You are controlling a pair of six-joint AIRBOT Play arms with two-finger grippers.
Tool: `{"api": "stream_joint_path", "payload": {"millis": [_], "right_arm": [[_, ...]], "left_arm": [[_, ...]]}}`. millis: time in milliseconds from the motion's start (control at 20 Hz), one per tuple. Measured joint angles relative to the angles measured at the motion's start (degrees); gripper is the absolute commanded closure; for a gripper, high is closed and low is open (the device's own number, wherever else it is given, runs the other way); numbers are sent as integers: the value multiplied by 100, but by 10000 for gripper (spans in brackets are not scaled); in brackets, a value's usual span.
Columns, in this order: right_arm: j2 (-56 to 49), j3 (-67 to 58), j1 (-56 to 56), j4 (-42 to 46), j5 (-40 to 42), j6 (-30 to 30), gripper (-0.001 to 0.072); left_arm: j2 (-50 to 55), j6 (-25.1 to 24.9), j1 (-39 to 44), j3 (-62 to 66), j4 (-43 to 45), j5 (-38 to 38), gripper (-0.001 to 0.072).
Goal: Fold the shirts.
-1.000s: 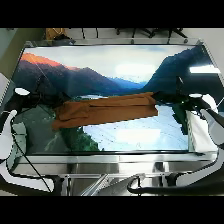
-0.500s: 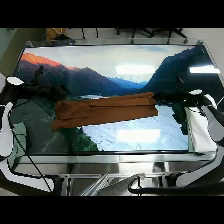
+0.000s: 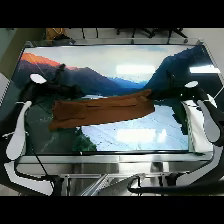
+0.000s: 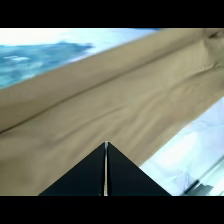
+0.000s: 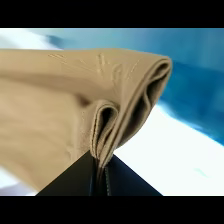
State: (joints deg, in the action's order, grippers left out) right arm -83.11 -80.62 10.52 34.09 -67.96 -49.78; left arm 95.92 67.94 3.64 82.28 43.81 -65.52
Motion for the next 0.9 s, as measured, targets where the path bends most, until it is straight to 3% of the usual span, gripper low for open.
{"api": "stream_joint_path", "payload": {"millis": [250, 500, 700, 900], "right_arm": [[918, -518, 208, 219, -1003, -514, 697], [1939, -688, 553, 284, -1714, -879, 698], [2227, -717, 678, 308, -1888, -940, 697], [2175, -717, 699, 323, -1945, -986, 697]], "left_arm": [[597, 127, 1539, 48, 2, 1073, 696], [1757, 540, 2789, 1152, -4, 1499, 696], [2555, 844, 3268, 2369, -15, 1182, 696], [2638, 1016, 3067, 3366, -55, 190, 696]]}}
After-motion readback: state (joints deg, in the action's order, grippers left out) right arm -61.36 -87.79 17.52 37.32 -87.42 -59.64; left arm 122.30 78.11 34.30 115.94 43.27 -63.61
